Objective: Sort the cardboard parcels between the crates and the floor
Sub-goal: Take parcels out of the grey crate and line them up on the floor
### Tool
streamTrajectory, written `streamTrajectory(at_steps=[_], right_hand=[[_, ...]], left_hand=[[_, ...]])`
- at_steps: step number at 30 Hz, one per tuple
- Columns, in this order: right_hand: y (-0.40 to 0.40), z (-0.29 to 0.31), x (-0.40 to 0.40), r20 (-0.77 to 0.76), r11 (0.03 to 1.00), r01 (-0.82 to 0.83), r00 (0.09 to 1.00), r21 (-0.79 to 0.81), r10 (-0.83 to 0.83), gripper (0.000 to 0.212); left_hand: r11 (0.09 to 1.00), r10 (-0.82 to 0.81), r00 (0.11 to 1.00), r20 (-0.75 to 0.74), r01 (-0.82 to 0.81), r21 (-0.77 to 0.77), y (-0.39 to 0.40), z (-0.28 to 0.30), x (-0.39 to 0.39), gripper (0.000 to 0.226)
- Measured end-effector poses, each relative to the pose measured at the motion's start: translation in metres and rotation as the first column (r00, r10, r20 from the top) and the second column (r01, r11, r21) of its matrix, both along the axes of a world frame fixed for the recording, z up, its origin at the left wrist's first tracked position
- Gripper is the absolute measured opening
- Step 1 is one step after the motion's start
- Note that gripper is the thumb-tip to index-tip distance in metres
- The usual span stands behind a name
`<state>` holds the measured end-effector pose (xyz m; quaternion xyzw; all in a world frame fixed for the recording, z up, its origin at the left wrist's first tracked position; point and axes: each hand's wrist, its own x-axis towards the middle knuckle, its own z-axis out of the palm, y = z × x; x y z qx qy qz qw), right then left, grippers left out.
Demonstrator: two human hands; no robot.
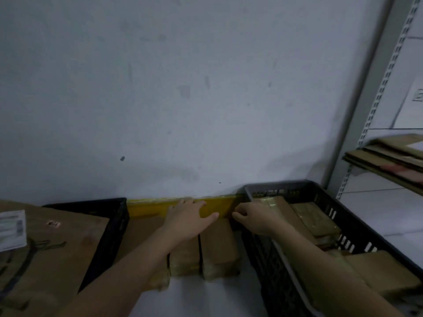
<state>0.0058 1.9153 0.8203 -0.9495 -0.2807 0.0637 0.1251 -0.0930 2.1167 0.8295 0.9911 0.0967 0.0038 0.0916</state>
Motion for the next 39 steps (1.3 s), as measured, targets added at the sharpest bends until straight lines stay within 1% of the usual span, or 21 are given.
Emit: streamTrajectory(at_steps=[5, 9, 12, 15, 18, 21, 23, 25, 28, 29, 30, 32, 33, 35, 37, 39], right_hand=[[-0.056, 0.028, -0.001, 0.041, 0.991, 0.083, 0.995, 0.103, -0.088, 0.041], [-0.110, 0.036, 0.010, 0.060, 0.975, 0.144, 0.986, 0.171, -0.156, 0.043], [-0.151, 0.035, 0.019, 0.044, 0.968, 0.177, 0.981, 0.176, -0.188, 0.045], [-0.196, 0.029, 0.029, 0.043, 0.968, 0.195, 0.978, 0.155, -0.204, 0.041], [-0.243, 0.020, 0.034, 0.016, 0.966, 0.211, 0.976, 0.153, -0.215, 0.043], [-0.286, 0.003, 0.037, -0.019, 0.958, 0.226, 0.974, 0.176, -0.226, 0.039], [-0.309, -0.009, 0.037, -0.051, 0.962, 0.203, 0.979, 0.181, -0.197, 0.039], [-0.327, -0.018, 0.038, -0.085, 0.980, 0.134, 0.989, 0.145, -0.122, 0.042], [-0.346, -0.024, 0.040, -0.152, 0.999, 0.003, 0.988, 0.037, 0.003, 0.051], [-0.350, -0.026, 0.041, -0.190, 0.999, -0.033, 0.981, -0.008, 0.031, 0.059], [-0.354, -0.027, 0.041, -0.233, 0.996, -0.066, 0.971, -0.063, 0.049, 0.072], [-0.359, -0.030, 0.036, -0.303, 0.978, -0.118, 0.951, -0.171, 0.062, 0.096], [-0.360, -0.032, 0.035, -0.320, 0.969, -0.139, 0.945, -0.202, 0.069, 0.103], [-0.362, -0.036, 0.035, -0.336, 0.958, -0.177, 0.937, -0.225, 0.094, 0.108], [-0.364, -0.041, 0.037, -0.338, 0.960, -0.186, 0.935, -0.209, 0.108, 0.109], [-0.366, -0.049, 0.040, -0.309, 0.966, -0.189, 0.943, -0.178, 0.128, 0.109]], left_hand=[[0.995, -0.098, 0.995, 0.016, 0.098, 0.010, -0.046, 0.016, 0.009, 0.074], [0.989, -0.151, 0.988, 0.036, 0.151, 0.002, -0.089, 0.026, 0.023, 0.073], [0.982, -0.187, 0.981, 0.059, 0.188, -0.004, -0.128, 0.028, 0.036, 0.071], [0.971, -0.225, 0.972, 0.061, 0.229, -0.069, -0.171, 0.016, 0.048, 0.069], [0.944, -0.311, 0.950, 0.010, 0.310, -0.114, -0.218, -0.006, 0.053, 0.070], [0.913, -0.393, 0.916, -0.080, 0.378, -0.154, -0.260, -0.027, 0.047, 0.077], [0.905, -0.416, 0.897, -0.146, 0.392, -0.168, -0.279, -0.040, 0.043, 0.084], [0.907, -0.417, 0.886, -0.205, 0.390, -0.159, -0.290, -0.055, 0.043, 0.094], [0.920, -0.391, 0.880, -0.269, 0.377, -0.103, -0.296, -0.076, 0.047, 0.102], [0.924, -0.381, 0.881, -0.279, 0.373, -0.083, -0.298, -0.081, 0.047, 0.101], [0.928, -0.370, 0.886, -0.281, 0.363, -0.079, -0.299, -0.085, 0.047, 0.100], [0.937, -0.347, 0.897, -0.274, 0.322, -0.131, -0.301, -0.090, 0.043, 0.098], [0.937, -0.343, 0.898, -0.275, 0.308, -0.163, -0.302, -0.092, 0.042, 0.098], [0.934, -0.345, 0.897, -0.277, 0.298, -0.198, -0.303, -0.093, 0.041, 0.100], [0.930, -0.344, 0.894, -0.286, 0.284, -0.233, -0.305, -0.092, 0.042, 0.102], [0.928, -0.346, 0.882, -0.319, 0.273, -0.253, -0.304, -0.093, 0.044, 0.104]])
